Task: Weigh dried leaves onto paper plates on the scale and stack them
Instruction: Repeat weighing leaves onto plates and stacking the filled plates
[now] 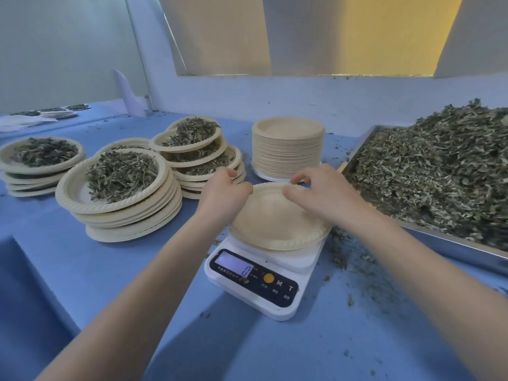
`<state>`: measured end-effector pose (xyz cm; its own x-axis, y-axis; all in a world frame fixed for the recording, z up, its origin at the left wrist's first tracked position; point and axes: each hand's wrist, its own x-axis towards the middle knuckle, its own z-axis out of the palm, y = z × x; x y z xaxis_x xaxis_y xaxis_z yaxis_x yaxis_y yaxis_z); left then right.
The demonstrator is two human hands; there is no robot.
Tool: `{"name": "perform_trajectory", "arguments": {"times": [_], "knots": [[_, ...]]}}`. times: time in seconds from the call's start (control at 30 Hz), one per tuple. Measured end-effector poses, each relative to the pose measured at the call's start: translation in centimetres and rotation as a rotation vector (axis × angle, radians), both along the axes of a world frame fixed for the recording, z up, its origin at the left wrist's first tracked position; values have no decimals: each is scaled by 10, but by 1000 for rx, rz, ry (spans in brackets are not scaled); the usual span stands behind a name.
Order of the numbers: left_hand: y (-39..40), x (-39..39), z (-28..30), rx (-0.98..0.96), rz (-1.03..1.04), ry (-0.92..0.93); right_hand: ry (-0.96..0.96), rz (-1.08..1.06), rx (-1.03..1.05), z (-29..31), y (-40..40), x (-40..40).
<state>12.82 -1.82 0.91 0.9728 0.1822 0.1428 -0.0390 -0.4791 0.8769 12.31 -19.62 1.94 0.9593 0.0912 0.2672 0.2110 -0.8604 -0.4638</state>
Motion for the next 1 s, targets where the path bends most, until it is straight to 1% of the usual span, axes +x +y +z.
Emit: {"name": "perform_trajectory", "arguments": {"times": [0.23, 0.37, 0.43, 0.5, 0.6, 0.7, 0.77, 0.83, 0.9, 1.0], "knots": [[-20, -9, 13, 120, -88, -140, -6, 30, -11, 1, -6, 1], [-43, -12, 19, 139, -170, -137, -5, 48, -16, 4, -15, 0], [-64, -11, 21, 183, -242, -152, -13, 52, -18, 9, -24, -3], [-91, -7, 24, 251, -325, -172, -16, 46, -67, 16, -40, -5], [-139, 4, 31, 377, -413, -177, -8, -42, -152, 22, -77, -7], [-187, 18, 34, 472, -556, -115, 51, -148, -190, 22, -124, -8], [-216, 29, 34, 602, -650, -85, 92, -212, -197, 21, -157, -8], [-240, 41, 32, 724, -681, -55, 119, -288, -185, 18, -187, -8], [-257, 58, 27, 769, -685, 59, 192, -375, -196, 15, -212, -3], [-270, 81, 17, 766, -681, 283, 427, -478, -288, 7, -236, 9]]}}
